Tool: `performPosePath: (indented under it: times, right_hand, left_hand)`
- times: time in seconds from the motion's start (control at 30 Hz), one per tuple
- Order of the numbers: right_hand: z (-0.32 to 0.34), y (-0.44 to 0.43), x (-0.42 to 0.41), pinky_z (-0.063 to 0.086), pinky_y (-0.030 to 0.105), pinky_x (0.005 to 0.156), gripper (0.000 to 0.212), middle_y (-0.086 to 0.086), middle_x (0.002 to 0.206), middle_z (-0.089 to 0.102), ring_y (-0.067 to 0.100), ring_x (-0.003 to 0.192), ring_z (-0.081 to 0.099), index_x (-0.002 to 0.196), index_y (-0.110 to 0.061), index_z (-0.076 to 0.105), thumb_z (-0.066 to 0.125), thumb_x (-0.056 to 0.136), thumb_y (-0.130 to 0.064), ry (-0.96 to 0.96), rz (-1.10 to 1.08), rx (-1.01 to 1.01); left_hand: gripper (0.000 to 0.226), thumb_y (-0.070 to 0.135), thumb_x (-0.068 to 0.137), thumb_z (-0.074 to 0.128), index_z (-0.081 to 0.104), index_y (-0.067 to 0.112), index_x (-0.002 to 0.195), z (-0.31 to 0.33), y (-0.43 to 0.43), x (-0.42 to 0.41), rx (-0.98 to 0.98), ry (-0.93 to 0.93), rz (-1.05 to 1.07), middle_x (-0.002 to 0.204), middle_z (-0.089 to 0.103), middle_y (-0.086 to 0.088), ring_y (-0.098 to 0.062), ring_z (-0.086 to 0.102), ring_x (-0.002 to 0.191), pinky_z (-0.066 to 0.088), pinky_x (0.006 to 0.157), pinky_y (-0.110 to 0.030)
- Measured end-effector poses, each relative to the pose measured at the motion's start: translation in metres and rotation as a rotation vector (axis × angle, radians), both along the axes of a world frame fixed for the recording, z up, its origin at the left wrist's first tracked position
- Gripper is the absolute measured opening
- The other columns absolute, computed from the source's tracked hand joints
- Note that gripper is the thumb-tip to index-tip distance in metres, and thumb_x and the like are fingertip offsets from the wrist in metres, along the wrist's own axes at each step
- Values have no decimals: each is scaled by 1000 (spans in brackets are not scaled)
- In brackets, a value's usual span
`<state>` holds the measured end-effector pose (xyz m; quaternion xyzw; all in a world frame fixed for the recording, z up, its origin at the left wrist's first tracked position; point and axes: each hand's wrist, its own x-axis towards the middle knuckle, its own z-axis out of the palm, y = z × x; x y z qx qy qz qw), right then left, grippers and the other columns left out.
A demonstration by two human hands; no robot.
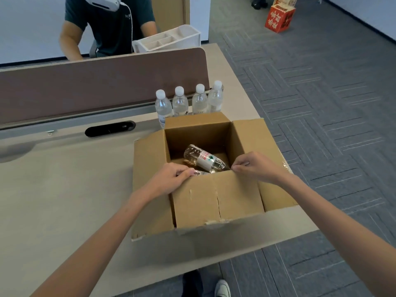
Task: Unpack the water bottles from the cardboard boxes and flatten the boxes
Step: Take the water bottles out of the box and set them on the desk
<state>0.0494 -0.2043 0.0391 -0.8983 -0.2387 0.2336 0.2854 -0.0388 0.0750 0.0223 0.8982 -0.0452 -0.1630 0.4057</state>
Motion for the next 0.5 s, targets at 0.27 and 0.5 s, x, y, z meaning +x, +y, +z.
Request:
performPosePath:
  times: [0.27,0.5]
  right_hand:
    - [56,-18,-15,47,24,82,26,-6,94,71,9,94,62,96,-22,75,64,90,-44,288,122,53]
    - [57,-31,-31,49,30,99,36,-5,113,69,12,110,62,117,-20,67,68,83,-32,479,259,-32]
  left_hand:
    - [73,63,99,18,76,19,104,38,-4,-22,-288,356,95,110,70,3,-17,66,103,47,94,-32]
    - [58,65,86,53,66,21,121,34,-10,-50,-173,455,-118,112,69,6,-4,66,98,53,81,-17]
